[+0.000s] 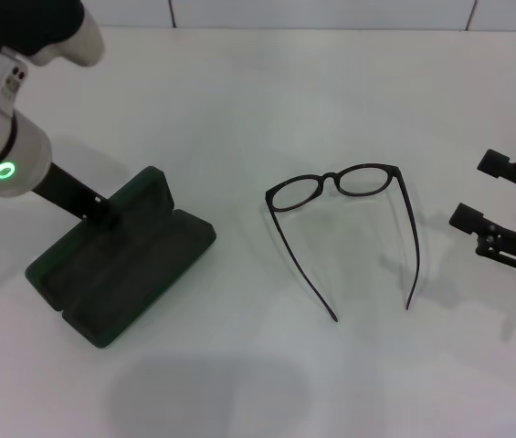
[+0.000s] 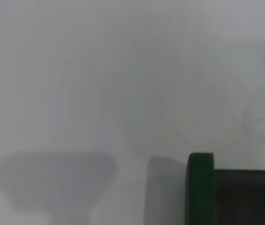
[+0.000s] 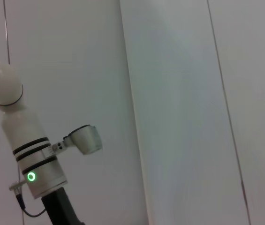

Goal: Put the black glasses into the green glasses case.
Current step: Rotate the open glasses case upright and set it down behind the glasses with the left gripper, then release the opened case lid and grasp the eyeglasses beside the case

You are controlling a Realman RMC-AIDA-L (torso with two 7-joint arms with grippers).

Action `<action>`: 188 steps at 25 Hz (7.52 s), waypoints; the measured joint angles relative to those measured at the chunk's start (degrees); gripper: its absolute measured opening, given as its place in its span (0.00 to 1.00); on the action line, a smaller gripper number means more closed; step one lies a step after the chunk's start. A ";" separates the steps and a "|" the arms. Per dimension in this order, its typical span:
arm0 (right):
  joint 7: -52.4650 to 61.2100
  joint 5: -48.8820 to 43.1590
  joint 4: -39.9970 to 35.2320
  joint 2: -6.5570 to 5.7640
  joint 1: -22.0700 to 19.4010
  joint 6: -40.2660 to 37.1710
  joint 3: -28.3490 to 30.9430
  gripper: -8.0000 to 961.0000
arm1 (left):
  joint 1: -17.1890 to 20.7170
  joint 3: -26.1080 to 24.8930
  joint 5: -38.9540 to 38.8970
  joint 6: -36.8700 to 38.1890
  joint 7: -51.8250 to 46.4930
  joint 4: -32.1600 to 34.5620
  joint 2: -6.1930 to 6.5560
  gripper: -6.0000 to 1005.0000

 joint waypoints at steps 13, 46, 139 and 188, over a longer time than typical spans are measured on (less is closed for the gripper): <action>0.00 0.11 0.00 0.19 -1.02 -6.43 0.24 0.84 | -3.71 -0.20 -0.50 0.60 3.40 3.59 -0.13 0.19; -0.47 0.22 0.46 0.28 -1.16 -5.57 0.23 0.84 | -4.38 3.64 3.04 4.29 -2.49 -1.28 -0.31 0.57; 13.81 -3.78 -18.25 0.14 -0.98 0.78 -8.43 0.83 | -0.70 21.55 -0.23 -36.71 10.98 13.87 -0.69 0.46; 71.37 -47.54 -8.32 0.97 48.23 24.49 -30.57 0.62 | 15.03 -16.35 -98.51 2.20 104.65 -73.58 -0.26 0.06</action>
